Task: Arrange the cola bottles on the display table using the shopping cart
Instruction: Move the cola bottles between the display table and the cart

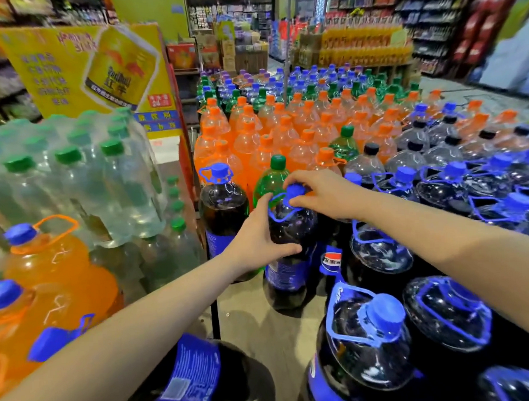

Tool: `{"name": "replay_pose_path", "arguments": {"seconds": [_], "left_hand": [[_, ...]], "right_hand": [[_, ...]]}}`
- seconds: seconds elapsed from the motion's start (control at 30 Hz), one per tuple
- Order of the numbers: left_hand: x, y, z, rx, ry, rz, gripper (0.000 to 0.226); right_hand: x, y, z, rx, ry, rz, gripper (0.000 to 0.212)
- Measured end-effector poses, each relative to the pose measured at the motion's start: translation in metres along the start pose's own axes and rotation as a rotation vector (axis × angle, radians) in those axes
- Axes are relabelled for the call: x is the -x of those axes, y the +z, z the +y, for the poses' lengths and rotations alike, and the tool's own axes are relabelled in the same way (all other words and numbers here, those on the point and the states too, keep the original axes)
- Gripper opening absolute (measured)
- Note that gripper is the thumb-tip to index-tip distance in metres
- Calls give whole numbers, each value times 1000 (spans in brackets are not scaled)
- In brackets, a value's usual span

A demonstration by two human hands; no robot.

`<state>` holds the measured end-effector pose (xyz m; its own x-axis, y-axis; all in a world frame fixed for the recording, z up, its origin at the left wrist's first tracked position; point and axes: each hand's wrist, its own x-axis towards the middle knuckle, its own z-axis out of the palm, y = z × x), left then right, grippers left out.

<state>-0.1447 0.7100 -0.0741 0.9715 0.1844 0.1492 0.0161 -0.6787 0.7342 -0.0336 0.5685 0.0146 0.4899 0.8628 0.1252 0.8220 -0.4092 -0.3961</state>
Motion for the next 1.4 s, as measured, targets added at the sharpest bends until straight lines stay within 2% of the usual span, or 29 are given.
{"name": "replay_pose_path", "arguments": {"seconds": [0.1, 0.17, 0.33, 0.5, 0.67, 0.83, 1.0, 1.1, 1.17, 1.3, 1.33, 1.4], "left_hand": [[3, 17, -6, 6, 0, -26, 140], [-2, 22, -12, 8, 17, 0, 141], [-12, 14, -24, -16, 85, -73, 137], [-11, 11, -22, -51, 96, -65, 137], [1, -9, -10, -273, 81, -107, 139], [37, -77, 0, -560, 81, -103, 112], [110, -148, 7, -914, 37, -63, 86], [162, -186, 3, -1044, 88, -38, 86], [199, -207, -4, -1091, 31, -26, 81], [262, -231, -4, -1092, -183, -3, 105], [273, -234, -4, -1082, -231, -3, 105], [290, -233, -8, -1091, -293, -24, 84]], "right_hand": [[1, -2, -2, 9, 15, -130, 56], [2, -1, -1, 27, -2, -178, 72], [0, 0, 3, 27, -26, -163, 70], [1, 3, 1, 43, -6, -162, 73], [5, -2, -14, 128, 23, -227, 100], [1, -4, -46, 332, -148, -103, 89], [-8, 15, -101, 286, -355, -153, 79], [-8, 31, -139, 267, -473, -225, 78], [-7, 44, -167, 240, -564, -262, 78], [-11, 74, -222, 196, -736, -308, 78], [-11, 82, -232, 189, -769, -309, 77], [-11, 96, -250, 167, -818, -311, 73]]}}
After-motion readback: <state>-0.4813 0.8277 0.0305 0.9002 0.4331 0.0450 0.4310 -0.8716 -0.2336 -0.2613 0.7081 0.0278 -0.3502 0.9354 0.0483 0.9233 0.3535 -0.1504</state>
